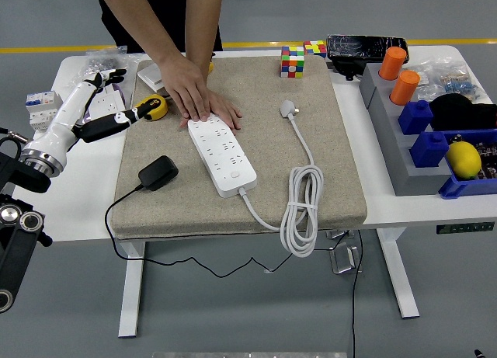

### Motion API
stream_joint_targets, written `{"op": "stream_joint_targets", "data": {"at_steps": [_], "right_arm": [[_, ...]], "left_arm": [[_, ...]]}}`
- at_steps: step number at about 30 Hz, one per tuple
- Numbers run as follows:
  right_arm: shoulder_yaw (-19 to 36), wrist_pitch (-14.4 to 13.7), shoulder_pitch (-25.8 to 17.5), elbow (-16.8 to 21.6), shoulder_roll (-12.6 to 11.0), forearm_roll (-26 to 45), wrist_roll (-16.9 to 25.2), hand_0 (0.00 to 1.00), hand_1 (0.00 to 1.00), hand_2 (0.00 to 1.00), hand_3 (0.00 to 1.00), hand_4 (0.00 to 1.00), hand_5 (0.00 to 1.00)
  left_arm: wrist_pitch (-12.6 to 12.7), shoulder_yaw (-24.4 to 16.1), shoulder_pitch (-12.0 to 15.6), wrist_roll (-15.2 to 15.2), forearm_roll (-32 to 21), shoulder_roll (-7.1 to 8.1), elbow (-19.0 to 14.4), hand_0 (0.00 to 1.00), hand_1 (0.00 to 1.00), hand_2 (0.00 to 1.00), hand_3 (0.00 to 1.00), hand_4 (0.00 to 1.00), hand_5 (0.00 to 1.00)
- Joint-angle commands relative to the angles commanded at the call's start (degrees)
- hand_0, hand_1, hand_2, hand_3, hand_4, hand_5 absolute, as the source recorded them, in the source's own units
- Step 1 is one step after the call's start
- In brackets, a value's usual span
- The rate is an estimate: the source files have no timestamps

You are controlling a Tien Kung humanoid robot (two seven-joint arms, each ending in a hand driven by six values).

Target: Pick up the plug,place it near the board,insert it into the board,press the button

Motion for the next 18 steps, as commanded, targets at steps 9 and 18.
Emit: {"op": "stream_joint_targets", "data": {"at_steps": [9,18], "right_arm": [[0.0,0.0,-0.1,0.0,0.0,0.2,0.0,0.896,0.826,0.79,0.808,0.998,0.976],[0.3,0.0,-0.1,0.0,0.0,0.3,0.1,0.896,0.824,0.789,0.807,0.998,0.978]], "left_arm": [[3.6,3.6,-3.2,-2.0,7.2,-0.91,9.1,0.929,0.953,0.892,0.897,0.998,0.492],[-1.5,6.5,-3.7,-0.3,2.0,-1.66,12.7,0.919,0.92,0.875,0.888,0.998,0.608]]}}
